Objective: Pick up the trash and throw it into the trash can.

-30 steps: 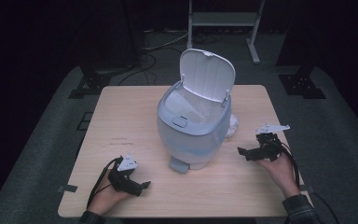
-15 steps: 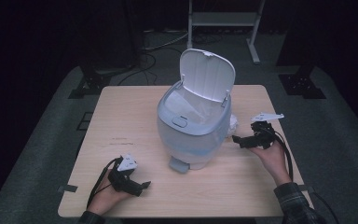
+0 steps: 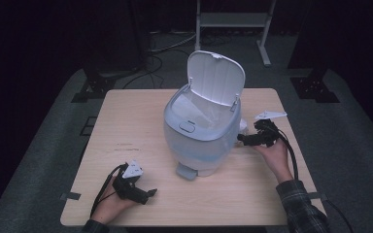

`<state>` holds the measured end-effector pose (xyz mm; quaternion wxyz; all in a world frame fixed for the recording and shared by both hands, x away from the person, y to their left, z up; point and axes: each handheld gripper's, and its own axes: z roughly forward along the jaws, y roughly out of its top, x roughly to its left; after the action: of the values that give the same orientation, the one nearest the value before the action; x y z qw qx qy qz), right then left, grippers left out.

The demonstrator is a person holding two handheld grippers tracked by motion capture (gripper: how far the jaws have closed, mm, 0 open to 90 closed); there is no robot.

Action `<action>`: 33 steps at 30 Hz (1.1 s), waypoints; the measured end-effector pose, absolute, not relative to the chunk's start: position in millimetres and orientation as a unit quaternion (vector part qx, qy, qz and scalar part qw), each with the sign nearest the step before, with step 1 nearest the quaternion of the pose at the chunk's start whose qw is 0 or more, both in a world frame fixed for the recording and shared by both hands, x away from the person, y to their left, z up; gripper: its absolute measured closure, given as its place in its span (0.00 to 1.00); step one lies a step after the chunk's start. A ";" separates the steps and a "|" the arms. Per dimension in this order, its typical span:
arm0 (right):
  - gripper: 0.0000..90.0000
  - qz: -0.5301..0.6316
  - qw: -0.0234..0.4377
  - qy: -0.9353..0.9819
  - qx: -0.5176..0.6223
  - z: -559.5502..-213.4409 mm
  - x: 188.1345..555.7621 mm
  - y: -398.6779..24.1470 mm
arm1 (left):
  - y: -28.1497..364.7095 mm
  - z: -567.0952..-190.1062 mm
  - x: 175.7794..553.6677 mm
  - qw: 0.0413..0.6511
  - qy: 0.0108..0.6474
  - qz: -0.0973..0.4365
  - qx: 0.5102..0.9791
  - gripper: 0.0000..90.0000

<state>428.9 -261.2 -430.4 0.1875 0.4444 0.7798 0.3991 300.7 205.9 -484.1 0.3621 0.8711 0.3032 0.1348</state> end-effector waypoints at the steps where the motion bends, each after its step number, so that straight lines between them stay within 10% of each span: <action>1: 0.06 0.399 0.188 0.780 0.444 -430.4 428.9 -261.2 | 205.9 -484.1 300.7 0.362 0.303 0.135 0.871 0.00; 11: 0.19 0.401 0.180 0.779 0.447 -441.4 439.0 -260.5 | 205.9 -484.3 300.6 0.363 0.304 0.135 0.871 0.00; 26: 0.88 0.403 0.181 0.793 0.419 -440.8 434.8 -261.6 | 205.8 -484.3 300.2 0.363 0.306 0.136 0.870 0.00; 33: 0.93 0.401 0.172 0.796 0.420 -437.4 432.1 -264.5 | 205.9 -484.1 300.2 0.362 0.305 0.136 0.870 0.00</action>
<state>432.1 -264.5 -437.4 0.1716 0.4200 0.7957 0.4012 300.2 205.9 -484.1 0.3618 0.8703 0.3054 0.1356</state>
